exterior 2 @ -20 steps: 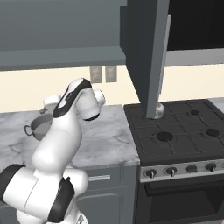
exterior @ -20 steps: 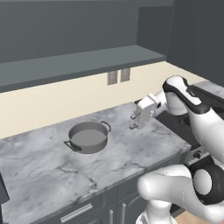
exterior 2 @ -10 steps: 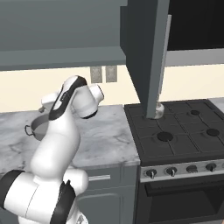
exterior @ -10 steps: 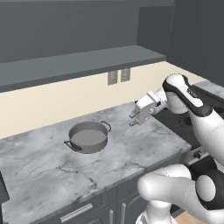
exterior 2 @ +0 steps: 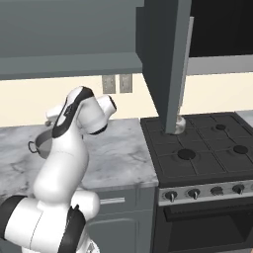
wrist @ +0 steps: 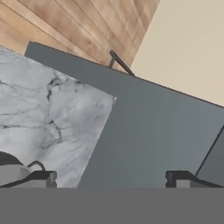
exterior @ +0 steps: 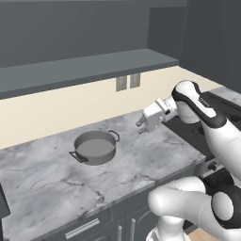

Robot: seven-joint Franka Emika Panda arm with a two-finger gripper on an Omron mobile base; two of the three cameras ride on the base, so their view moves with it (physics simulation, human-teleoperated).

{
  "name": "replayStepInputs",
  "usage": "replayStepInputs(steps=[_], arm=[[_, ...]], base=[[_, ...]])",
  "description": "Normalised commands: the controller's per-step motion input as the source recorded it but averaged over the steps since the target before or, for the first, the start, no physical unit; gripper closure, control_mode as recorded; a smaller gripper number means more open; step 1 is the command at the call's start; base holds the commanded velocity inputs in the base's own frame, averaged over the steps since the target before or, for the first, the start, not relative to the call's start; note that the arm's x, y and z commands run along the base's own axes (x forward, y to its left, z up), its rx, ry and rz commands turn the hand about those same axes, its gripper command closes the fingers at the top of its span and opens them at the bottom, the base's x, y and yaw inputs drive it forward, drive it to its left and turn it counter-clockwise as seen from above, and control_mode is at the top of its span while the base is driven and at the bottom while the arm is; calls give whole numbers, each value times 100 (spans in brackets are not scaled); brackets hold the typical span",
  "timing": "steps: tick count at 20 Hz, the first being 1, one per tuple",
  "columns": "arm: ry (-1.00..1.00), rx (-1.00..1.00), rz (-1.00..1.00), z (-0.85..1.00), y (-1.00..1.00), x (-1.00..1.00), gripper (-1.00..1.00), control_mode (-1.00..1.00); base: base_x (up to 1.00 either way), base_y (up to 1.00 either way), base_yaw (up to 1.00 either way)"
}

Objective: Pick the kettle from the cabinet and place it on a stove burner. Then pick the pot from the counter and place it on another stove burner. Finally, turn both burners on.

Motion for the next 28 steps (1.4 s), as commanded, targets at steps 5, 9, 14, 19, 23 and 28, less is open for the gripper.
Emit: replayStepInputs(steps=[5, 9, 14, 19, 23, 28], arm=[[-8, 0, 0, -26, 0, 50, -100, -100], [-7, -1, 0, -35, 0, 48, -100, -100], [-7, -2, 1, -35, -1, 37, -100, -100], [-3, -4, 3, -30, 0, 32, -100, -100], [0, 0, 6, -20, -2, 29, -100, -100], [0, 0, 7, -27, -4, 26, -100, -100]], base=[[0, 0, 0], [0, 0, 0], [0, 0, 0], [0, 0, 0], [0, 0, 0], [0, 0, 0]])
